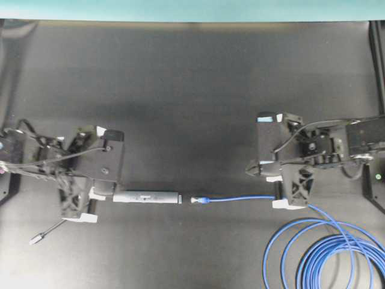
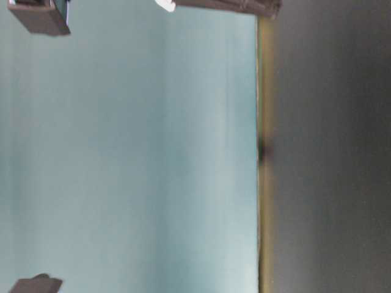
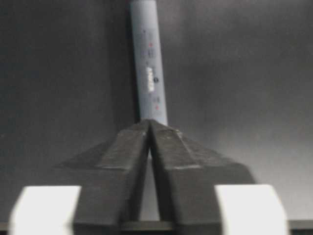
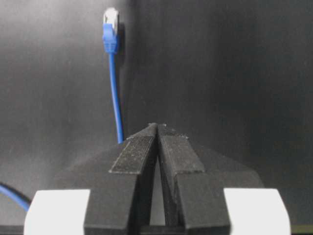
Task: Insert the LAN cable into the hub.
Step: 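Move both grippers toward the grey hub and blue cable plug, then grasp the grey ANKER hub with the left gripper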
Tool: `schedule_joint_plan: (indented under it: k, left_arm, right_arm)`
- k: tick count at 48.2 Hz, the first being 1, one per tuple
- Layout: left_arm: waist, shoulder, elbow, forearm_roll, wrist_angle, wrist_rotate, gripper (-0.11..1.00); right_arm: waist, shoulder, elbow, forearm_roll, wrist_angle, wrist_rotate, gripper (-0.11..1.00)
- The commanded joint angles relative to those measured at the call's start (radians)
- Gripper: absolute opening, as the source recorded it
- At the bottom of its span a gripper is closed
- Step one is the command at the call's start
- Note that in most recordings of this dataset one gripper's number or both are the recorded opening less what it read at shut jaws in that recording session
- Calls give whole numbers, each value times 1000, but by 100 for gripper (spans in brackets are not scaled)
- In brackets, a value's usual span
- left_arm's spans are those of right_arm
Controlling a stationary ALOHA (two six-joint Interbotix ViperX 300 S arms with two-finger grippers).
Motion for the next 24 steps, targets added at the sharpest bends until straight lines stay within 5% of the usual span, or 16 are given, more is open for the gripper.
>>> schedule_joint_plan:
  k: [1,10,18,24]
  left_arm:
    - [-6,5,44,3,-158,-5,33]
    - [-2,34,192,3,-572,-72,84]
    - [0,89,308,3,-868,-163,72]
    - [0,143,353,2,-991,-184,74]
  right_arm:
    - [12,3,-14,0,-31,-8,0]
    - [15,-9,6,3,-94,3,0]
    - [17,-14,15,9,-132,8,1]
    - [17,-15,15,21,-141,11,0]
